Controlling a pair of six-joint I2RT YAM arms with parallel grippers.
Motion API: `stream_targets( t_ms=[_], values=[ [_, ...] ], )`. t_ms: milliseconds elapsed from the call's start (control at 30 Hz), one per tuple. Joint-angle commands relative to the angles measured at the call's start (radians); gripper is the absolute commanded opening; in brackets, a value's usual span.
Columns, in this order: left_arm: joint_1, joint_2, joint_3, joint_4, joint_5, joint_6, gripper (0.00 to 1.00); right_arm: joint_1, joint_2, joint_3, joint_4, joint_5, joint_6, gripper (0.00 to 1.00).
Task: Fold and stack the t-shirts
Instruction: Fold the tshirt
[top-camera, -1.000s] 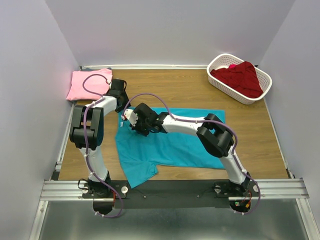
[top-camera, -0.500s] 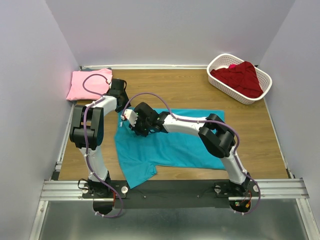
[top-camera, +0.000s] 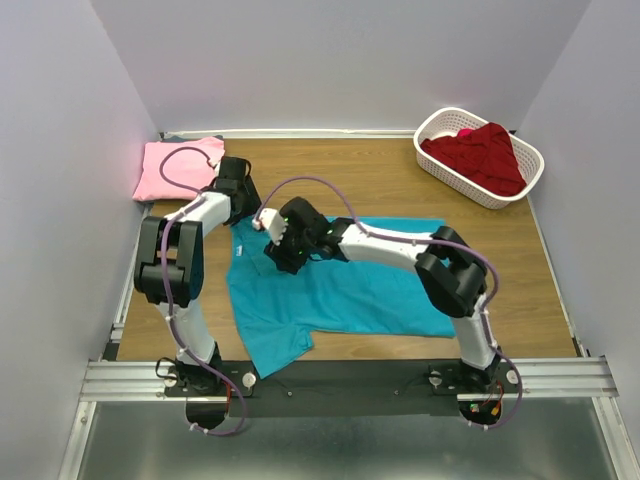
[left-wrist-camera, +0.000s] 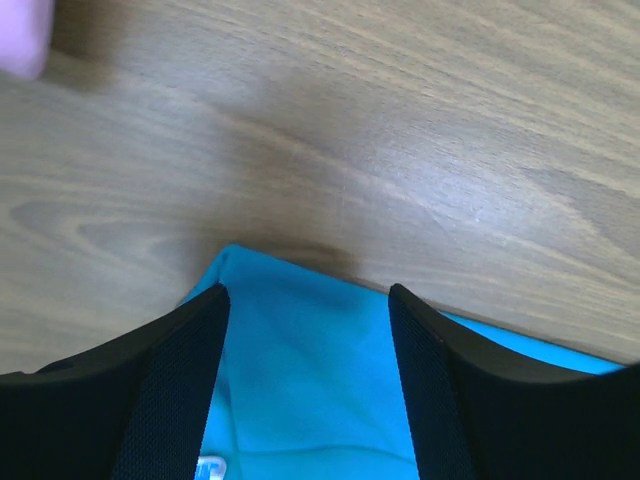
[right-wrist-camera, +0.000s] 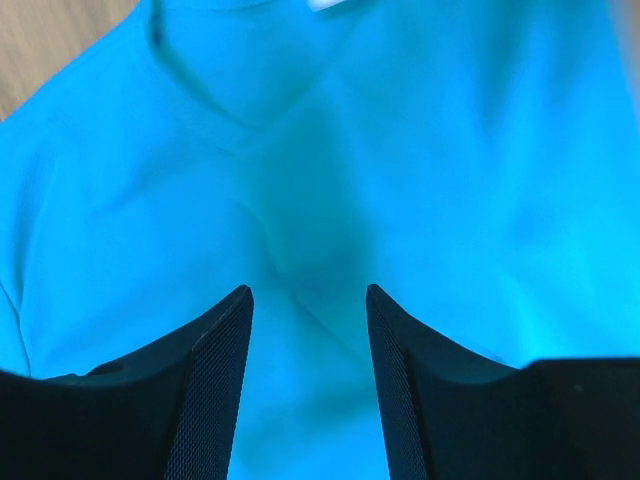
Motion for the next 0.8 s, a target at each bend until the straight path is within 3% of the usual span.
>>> stream_targets(
  t_ms=[0, 167, 367, 500, 767],
  values=[
    [0.008, -0.134, -0.018, -0.019, -0.066, -0.024, 0.77, -0.092, -0.149, -0.059, -0.004, 0.037, 0.065, 0.57],
    [-0.008, -0.235, -0.060, -0.028, -0.060, -0.050, 0.76, -0.235, -0.245, -0.158, -0.001, 0.063, 0.131, 0.57],
    [-0.069, -0.266, -0.155, -0.020, -0.005, -0.095, 0.49, -0.413, -0.287, -0.261, 0.005, 0.085, 0.214, 0.41],
    [-0.084, -0.235, -0.215, 0.004, 0.027, -0.124, 0.41, -0.510, -0.295, -0.312, 0.013, 0.106, 0.296, 0.37],
    [-0.069, -0.164, -0.290, 0.047, 0.034, -0.187, 0.36, -0.657, -0.341, -0.441, 0.030, 0.197, 0.424, 0.36]
  ],
)
